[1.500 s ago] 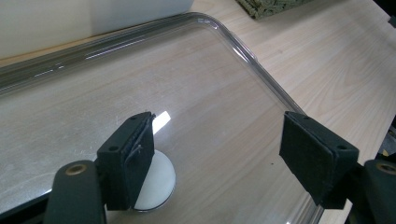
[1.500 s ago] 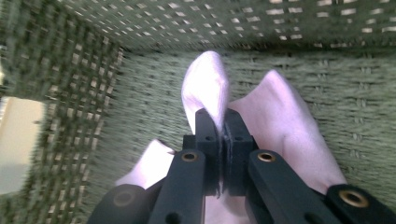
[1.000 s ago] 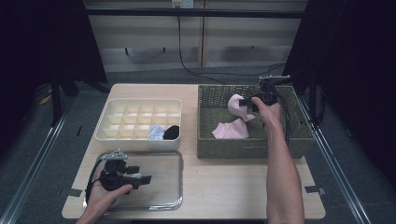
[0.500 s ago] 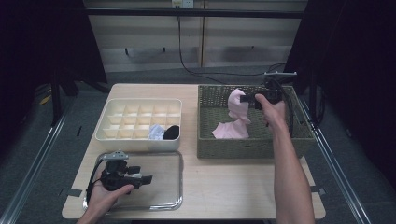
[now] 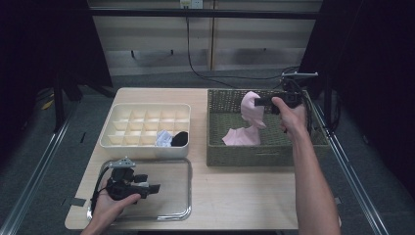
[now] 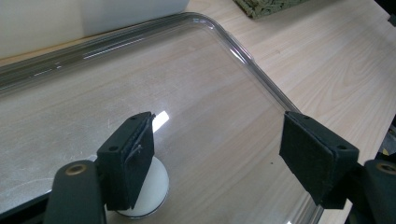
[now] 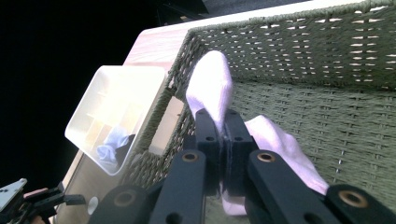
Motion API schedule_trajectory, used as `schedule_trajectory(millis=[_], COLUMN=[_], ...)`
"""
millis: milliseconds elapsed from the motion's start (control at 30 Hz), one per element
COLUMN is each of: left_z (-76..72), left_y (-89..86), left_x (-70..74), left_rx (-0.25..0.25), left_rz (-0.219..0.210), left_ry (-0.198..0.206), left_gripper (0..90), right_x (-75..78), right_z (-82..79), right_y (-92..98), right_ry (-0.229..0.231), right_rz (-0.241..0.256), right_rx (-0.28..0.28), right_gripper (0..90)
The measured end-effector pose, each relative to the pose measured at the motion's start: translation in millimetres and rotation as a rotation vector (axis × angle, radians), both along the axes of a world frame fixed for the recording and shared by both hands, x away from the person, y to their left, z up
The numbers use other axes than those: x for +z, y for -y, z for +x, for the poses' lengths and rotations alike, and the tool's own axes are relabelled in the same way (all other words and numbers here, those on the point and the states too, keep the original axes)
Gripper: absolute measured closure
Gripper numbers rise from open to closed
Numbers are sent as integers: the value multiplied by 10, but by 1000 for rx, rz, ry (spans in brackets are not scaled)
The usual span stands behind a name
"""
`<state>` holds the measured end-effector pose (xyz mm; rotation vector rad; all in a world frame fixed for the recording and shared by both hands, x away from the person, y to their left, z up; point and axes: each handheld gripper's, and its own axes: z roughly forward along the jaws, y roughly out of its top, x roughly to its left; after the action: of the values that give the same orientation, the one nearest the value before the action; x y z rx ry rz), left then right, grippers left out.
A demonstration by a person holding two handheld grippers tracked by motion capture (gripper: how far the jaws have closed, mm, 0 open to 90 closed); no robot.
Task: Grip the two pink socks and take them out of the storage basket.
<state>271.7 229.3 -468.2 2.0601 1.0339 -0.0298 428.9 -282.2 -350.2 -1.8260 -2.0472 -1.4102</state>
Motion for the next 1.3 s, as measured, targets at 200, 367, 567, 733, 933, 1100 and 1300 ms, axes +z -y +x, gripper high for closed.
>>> schedule_trajectory(millis=[200, 367, 567, 733, 933, 1100, 1300], left_z=[-1, -1, -1, -2, -1, 0, 0], left_y=[5, 0, 4, 6, 13, 28, 40], left_x=[-2, 0, -1, 0, -5, -11, -12], left_rx=[0, 2, 2, 0, -2, -4, -6], left_rz=[0, 1, -1, 4, 7, 8, 7], left_ry=[-2, 0, 0, 0, -2, -5, -7], left_gripper=[263, 262, 262, 262, 262, 263, 263], right_x=[88, 191, 326, 442, 525, 606, 684], right_z=[-38, -55, -84, -111, -167, -226, -324], right_y=[-3, -52, -70, -68, -79, -77, -99], right_ry=[-4, 8, 27, 41, 58, 73, 87], right_rz=[-13, -17, -16, -11, -9, -4, 10], right_rx=[2, 15, 14, 16, 19, 21, 29], right_gripper=[875, 874, 875, 874, 875, 875, 875])
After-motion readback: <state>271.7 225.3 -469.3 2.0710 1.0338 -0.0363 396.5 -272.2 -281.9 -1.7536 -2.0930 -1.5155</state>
